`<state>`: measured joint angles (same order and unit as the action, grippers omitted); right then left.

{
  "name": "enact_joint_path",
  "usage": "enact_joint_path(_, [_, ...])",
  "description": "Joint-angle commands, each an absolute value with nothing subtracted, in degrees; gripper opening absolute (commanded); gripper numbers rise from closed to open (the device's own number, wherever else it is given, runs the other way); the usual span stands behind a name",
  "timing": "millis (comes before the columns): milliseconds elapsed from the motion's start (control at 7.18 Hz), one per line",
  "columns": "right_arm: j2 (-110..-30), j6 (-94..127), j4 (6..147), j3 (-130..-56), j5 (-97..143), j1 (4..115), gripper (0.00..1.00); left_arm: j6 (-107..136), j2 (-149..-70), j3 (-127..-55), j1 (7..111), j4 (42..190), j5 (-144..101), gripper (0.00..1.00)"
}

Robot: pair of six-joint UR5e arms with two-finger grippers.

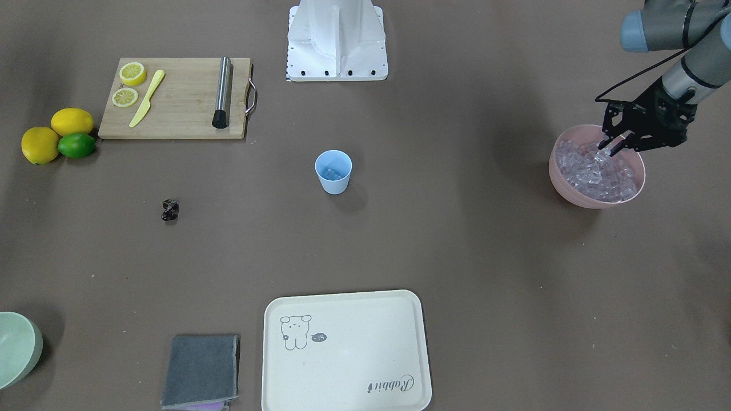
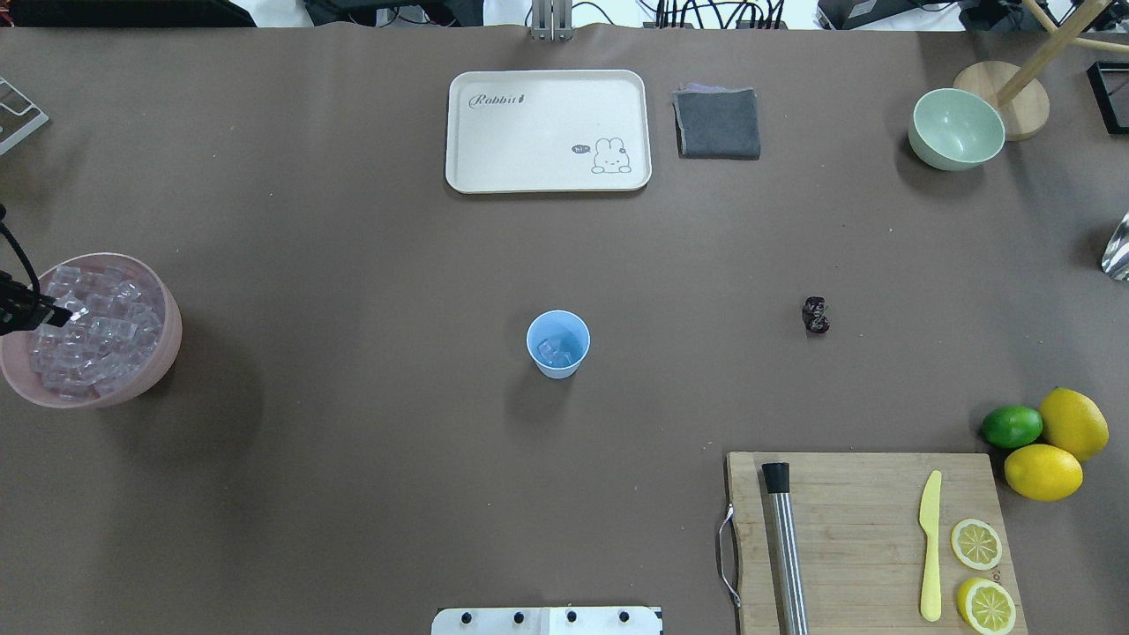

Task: Put ice and cherries in cup
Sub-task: 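Lift the ice cube with the left gripper and carry it over the blue cup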

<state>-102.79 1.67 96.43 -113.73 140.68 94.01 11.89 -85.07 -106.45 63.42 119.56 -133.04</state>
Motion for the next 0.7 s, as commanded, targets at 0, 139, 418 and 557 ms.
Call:
enact_joint_path(0, [-102.6, 1.8, 96.5, -113.7, 141.1, 94.0, 1.00, 19.5, -96.1, -106.6, 65.1, 116.7, -134.6, 0.00])
enact_joint_path(139, [-102.4, 1.8, 96.5, -113.6, 141.1, 93.9, 1.00, 27.4, -103.0, -106.4, 64.5, 115.0, -134.6, 0.00])
enact_joint_path(418, [-102.2, 1.8, 96.6, -113.4, 141.0, 94.0, 1.00, 41.3, -112.9, -106.2, 56.5, 115.1, -131.2, 0.00])
enact_joint_path(557, [-102.1, 1.8, 96.6, -113.3, 140.7, 93.9, 1.00, 48.3, -116.8, -106.1, 49.2, 115.0, -124.3, 0.00])
